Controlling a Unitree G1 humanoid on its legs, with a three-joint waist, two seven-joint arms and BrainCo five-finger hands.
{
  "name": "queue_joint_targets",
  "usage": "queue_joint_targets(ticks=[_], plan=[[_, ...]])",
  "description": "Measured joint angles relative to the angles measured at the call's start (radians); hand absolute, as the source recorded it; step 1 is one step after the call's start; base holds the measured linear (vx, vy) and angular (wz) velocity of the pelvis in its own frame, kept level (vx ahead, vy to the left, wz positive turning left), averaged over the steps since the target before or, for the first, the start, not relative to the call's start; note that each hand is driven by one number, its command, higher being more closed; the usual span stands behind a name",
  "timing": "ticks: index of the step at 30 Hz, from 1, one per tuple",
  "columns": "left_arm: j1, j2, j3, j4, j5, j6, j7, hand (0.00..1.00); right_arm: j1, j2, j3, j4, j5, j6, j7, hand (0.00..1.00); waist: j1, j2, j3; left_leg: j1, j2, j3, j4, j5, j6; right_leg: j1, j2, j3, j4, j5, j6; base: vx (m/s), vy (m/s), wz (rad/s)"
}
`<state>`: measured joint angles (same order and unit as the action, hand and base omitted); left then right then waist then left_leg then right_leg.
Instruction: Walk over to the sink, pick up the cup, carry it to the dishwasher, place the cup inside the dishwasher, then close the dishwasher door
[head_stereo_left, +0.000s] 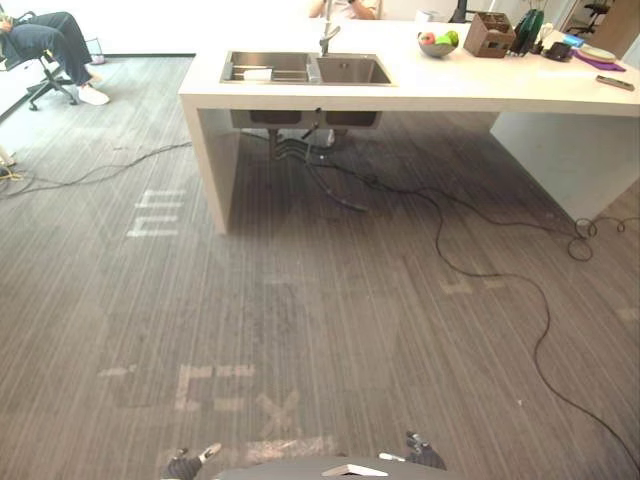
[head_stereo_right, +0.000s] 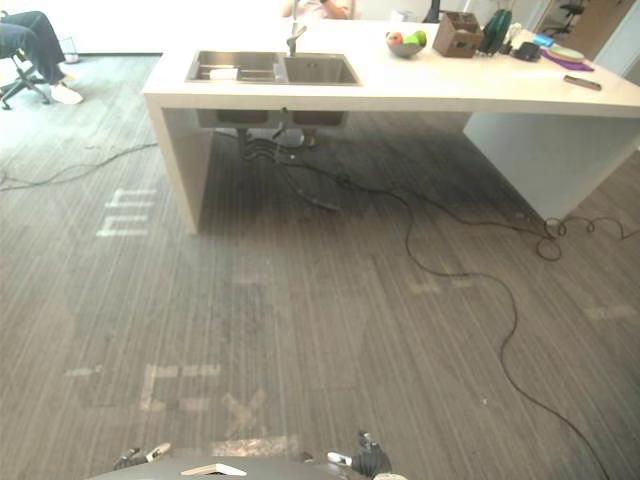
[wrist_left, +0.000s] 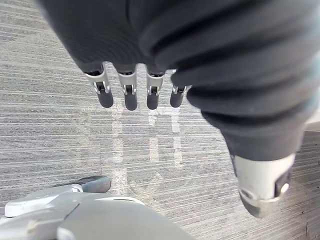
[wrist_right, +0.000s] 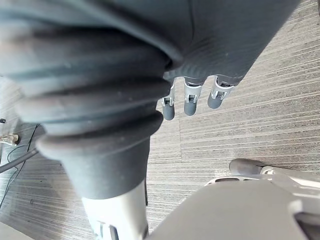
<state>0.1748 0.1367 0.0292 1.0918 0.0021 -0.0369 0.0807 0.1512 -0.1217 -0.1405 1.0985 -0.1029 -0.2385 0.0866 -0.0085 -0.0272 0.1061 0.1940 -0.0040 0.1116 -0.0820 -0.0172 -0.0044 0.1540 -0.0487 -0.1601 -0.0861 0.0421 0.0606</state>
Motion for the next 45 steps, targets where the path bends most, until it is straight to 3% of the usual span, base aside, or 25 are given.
queue_joint_targets(ticks=[30,33,35,38,41,43,45], plan=[[0.006,0.001,0.002,0.002,-0.032,-0.005,0.025,0.00,0.000,0.002,0.002,0.017,0.000,-0.032,-0.001,0.00,0.002,-0.009,0.008,0.018,-0.002,-0.002,-0.001,0.003,0.004,0.021,-0.004,-0.005,0.007,-0.002,0.000,-0.01,-0.001,0.00],[0.005,0.000,0.003,0.007,-0.043,-0.006,0.027,0.00,0.000,0.004,-0.003,0.012,0.013,-0.048,-0.002,0.00,0.000,-0.016,0.018,0.014,-0.007,-0.003,0.015,-0.014,0.011,-0.058,-0.028,-0.010,0.185,-0.096,0.014,-0.01,0.009,0.02],[0.007,0.009,0.010,0.012,-0.066,-0.008,0.028,0.00,0.002,0.015,-0.006,0.006,0.032,-0.053,-0.001,0.00,0.006,-0.028,0.033,-0.003,-0.032,-0.003,0.084,-0.060,0.029,-0.157,-0.092,-0.018,0.442,-0.189,0.046,-0.01,0.011,0.02],[0.004,0.011,0.029,0.017,-0.097,-0.017,0.029,0.00,0.001,0.015,-0.008,0.008,0.068,-0.063,0.000,0.00,0.007,-0.037,0.046,0.006,-0.032,-0.012,0.116,-0.087,0.039,-0.294,-0.140,-0.029,0.744,-0.173,0.014,0.02,0.020,0.08],[0.004,0.002,0.072,0.018,-0.128,-0.014,0.041,0.00,-0.003,0.019,-0.010,0.016,0.087,-0.064,0.003,0.00,-0.001,-0.033,0.062,0.009,-0.005,-0.039,0.121,-0.100,0.023,-0.317,-0.136,-0.049,0.702,-0.239,0.011,0.10,-0.050,0.23],[-0.011,-0.003,0.096,0.018,-0.131,-0.010,0.046,0.00,-0.008,0.028,-0.034,0.016,0.101,-0.065,0.004,0.00,-0.003,-0.032,0.090,-0.004,0.021,-0.060,0.159,-0.129,0.013,-0.332,-0.125,-0.041,0.606,-0.237,0.010,0.15,-0.126,0.15],[-0.034,-0.021,0.127,0.018,-0.132,-0.003,0.050,0.00,-0.005,0.031,-0.063,-0.007,0.111,-0.073,0.015,0.00,-0.005,-0.008,0.124,-0.026,0.076,-0.079,0.225,-0.178,-0.021,-0.375,-0.098,-0.022,0.565,-0.220,0.027,0.20,-0.232,0.11]])
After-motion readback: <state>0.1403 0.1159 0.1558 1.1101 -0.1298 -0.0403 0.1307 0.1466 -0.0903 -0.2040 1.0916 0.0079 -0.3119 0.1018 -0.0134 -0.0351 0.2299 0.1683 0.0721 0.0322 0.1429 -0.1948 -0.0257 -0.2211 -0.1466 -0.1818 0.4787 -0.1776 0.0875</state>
